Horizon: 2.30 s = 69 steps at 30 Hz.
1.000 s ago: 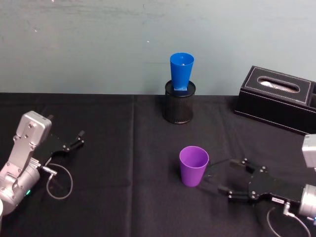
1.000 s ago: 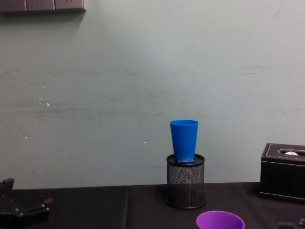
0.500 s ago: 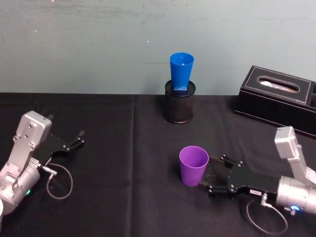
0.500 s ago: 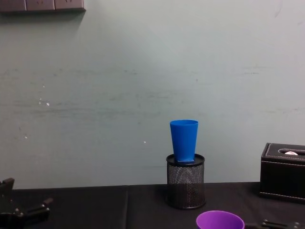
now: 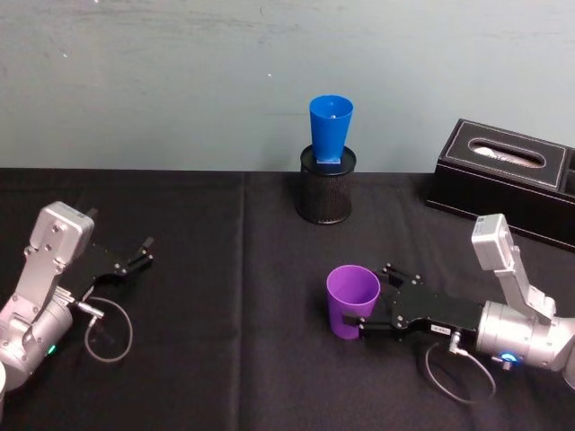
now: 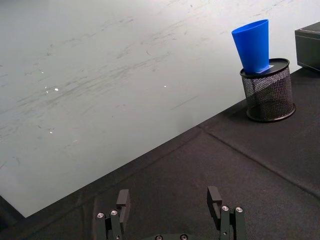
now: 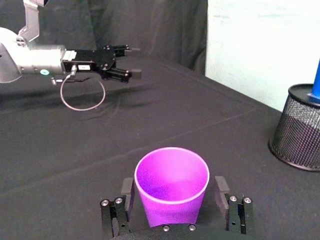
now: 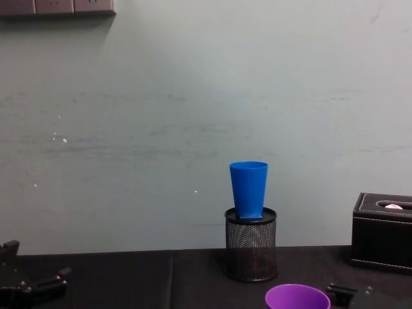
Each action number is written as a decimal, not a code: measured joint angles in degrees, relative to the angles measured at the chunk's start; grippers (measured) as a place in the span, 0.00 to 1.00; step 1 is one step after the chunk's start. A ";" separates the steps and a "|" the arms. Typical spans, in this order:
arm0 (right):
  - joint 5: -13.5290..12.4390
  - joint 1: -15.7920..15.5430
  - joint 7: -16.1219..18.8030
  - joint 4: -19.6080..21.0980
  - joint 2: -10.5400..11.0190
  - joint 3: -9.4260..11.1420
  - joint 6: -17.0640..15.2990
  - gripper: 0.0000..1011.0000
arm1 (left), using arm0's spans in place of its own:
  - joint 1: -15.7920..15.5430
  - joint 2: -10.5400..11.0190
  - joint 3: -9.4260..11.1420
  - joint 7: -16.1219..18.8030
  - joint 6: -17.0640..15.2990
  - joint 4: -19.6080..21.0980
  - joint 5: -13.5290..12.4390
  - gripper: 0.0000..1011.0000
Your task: Pick up one cup with a gripper and tap it against the other cup.
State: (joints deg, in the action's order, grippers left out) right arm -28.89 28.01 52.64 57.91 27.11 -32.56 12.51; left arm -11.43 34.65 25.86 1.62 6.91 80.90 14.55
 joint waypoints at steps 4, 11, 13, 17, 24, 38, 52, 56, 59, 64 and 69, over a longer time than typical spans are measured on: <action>0.14 0.83 0.31 -1.50 -1.06 -0.01 0.77 0.99 | 0.00 0.00 0.00 0.00 0.00 0.00 0.00 1.00; 0.29 1.53 0.85 -2.66 -2.05 0.00 1.12 0.99 | 0.00 0.00 0.00 0.00 0.00 0.00 0.00 1.00; 0.30 1.69 0.98 -3.02 -2.35 -0.01 1.12 0.99 | 0.00 0.00 0.00 0.00 0.00 0.00 0.00 1.00; 0.07 1.94 1.10 -3.74 -2.83 0.03 0.96 0.99 | 0.00 0.00 0.00 0.00 0.00 0.00 0.00 1.00; 0.08 1.94 1.10 -3.66 -2.76 0.04 0.96 0.99 | 0.00 0.00 0.00 0.00 0.00 0.00 0.00 1.00; 0.11 1.90 1.09 -3.51 -2.69 0.04 0.97 0.76 | 0.00 0.00 0.00 0.00 0.00 0.00 0.00 1.00; 1.61 1.46 -4.41 3.96 -0.60 1.56 -1.92 0.71 | 0.00 0.00 0.00 0.00 0.00 0.00 0.00 1.00; 2.04 2.55 -5.73 5.57 -0.45 1.84 -3.51 0.71 | 0.00 0.00 0.00 0.00 0.00 0.00 0.00 1.00; 2.31 3.89 -6.62 6.40 -0.67 1.96 -5.08 0.71 | 0.00 -0.01 0.00 0.00 0.00 0.00 0.00 1.00; 2.23 6.04 -7.57 6.53 -1.59 2.17 -7.27 0.71 | 0.00 0.00 0.00 0.00 0.00 0.00 0.00 1.00; 1.45 8.26 -9.11 5.24 -3.02 2.58 -9.88 0.71 | 0.00 0.00 0.00 0.00 0.00 0.00 0.00 1.00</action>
State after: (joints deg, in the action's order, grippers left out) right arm -27.44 36.26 43.53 63.15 24.08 -29.98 2.63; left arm -11.43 34.65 25.87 1.62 6.91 80.90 14.55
